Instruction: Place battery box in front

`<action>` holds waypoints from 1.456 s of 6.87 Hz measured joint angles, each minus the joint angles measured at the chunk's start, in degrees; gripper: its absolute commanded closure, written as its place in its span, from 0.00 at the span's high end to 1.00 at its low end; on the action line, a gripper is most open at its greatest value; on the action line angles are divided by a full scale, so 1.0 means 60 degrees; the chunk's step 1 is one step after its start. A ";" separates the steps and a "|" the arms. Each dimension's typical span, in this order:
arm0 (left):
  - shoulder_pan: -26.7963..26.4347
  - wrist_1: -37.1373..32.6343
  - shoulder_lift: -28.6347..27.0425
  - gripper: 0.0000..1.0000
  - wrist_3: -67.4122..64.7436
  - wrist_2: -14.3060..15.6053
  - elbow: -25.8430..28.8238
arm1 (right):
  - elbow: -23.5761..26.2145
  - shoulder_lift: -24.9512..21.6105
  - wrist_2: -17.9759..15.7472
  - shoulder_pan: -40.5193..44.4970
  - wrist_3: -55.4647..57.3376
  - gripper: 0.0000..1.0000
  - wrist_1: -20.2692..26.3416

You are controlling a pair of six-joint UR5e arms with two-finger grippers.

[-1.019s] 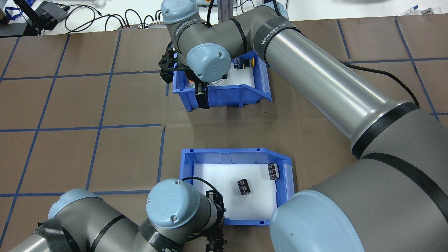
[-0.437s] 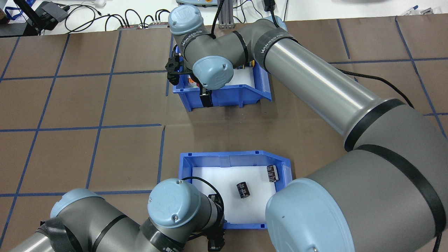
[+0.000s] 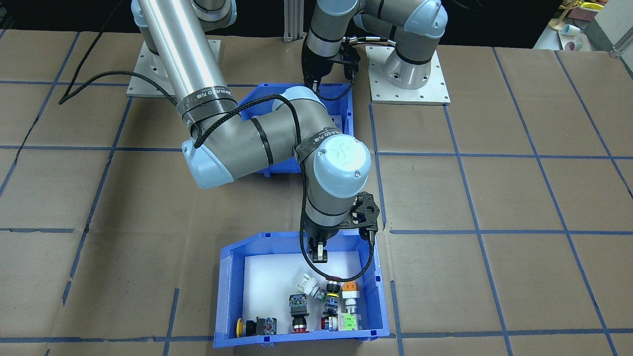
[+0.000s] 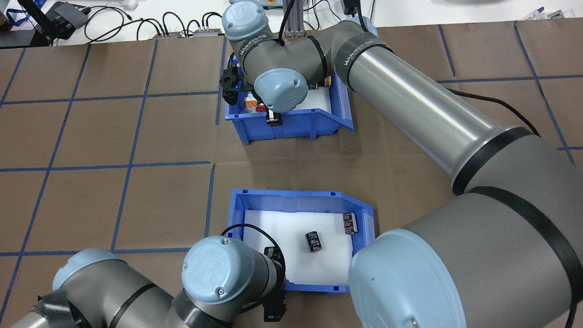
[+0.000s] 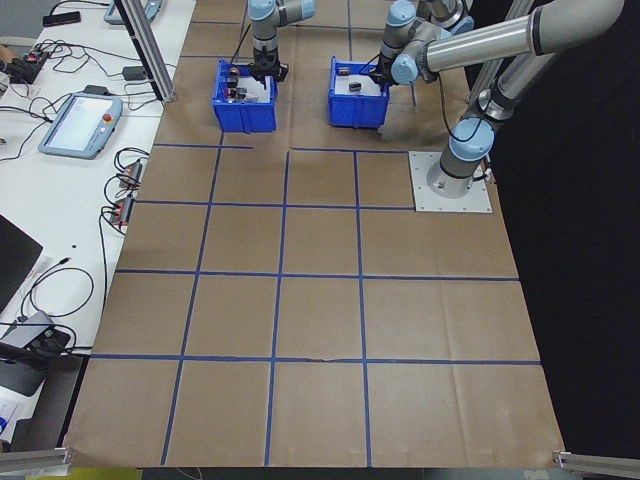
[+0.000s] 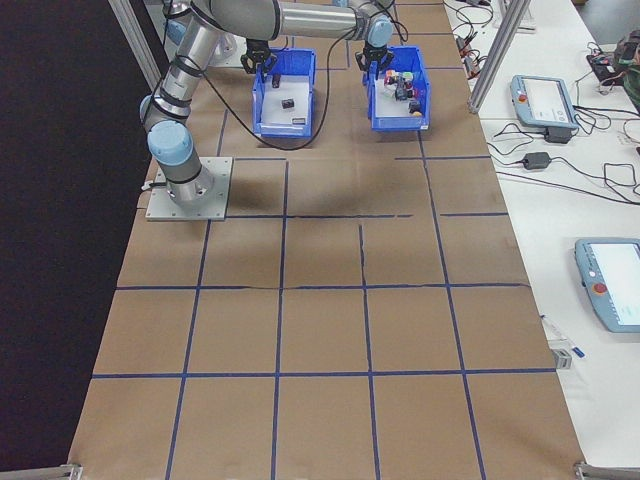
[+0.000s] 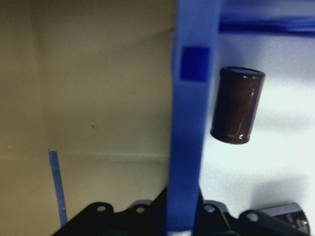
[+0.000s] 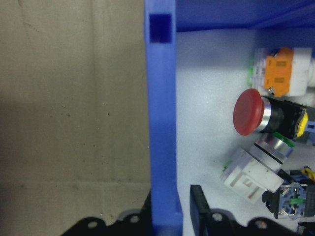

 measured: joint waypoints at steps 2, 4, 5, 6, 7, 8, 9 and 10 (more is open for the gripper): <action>0.0862 -0.0973 0.0941 0.00 0.0874 0.0078 0.0048 | -0.0267 -0.0104 -0.0014 -0.0172 -0.0465 0.04 0.0041; 0.1874 -0.2152 0.1575 0.00 0.2138 0.0071 0.0219 | -0.0294 -0.0499 -0.0021 -0.0970 -0.1391 0.04 0.0392; 0.2318 -0.2638 0.1682 0.00 0.2771 0.0084 0.0424 | -0.0279 -0.0786 -0.0021 -0.1518 -0.1902 0.04 0.0725; 0.2817 -0.3106 0.1663 0.00 0.3459 0.0087 0.0711 | -0.0262 -0.1063 -0.0019 -0.2049 -0.2214 0.04 0.1041; 0.3450 -0.3503 0.1491 0.00 0.4206 0.0058 0.1115 | -0.0242 -0.1357 -0.0015 -0.2617 -0.2519 0.04 0.1343; 0.3951 -0.3705 0.1145 0.00 0.4783 0.0007 0.1574 | -0.0161 -0.1669 -0.0018 -0.3165 -0.2911 0.04 0.1591; 0.4246 -0.3790 0.0570 0.00 0.5121 -0.0158 0.2139 | 0.0091 -0.2045 -0.0020 -0.3766 -0.3372 0.04 0.1717; 0.4396 -0.3825 -0.0141 0.00 0.5240 -0.0533 0.2790 | 0.0518 -0.2453 -0.0021 -0.4362 -0.3895 0.04 0.1736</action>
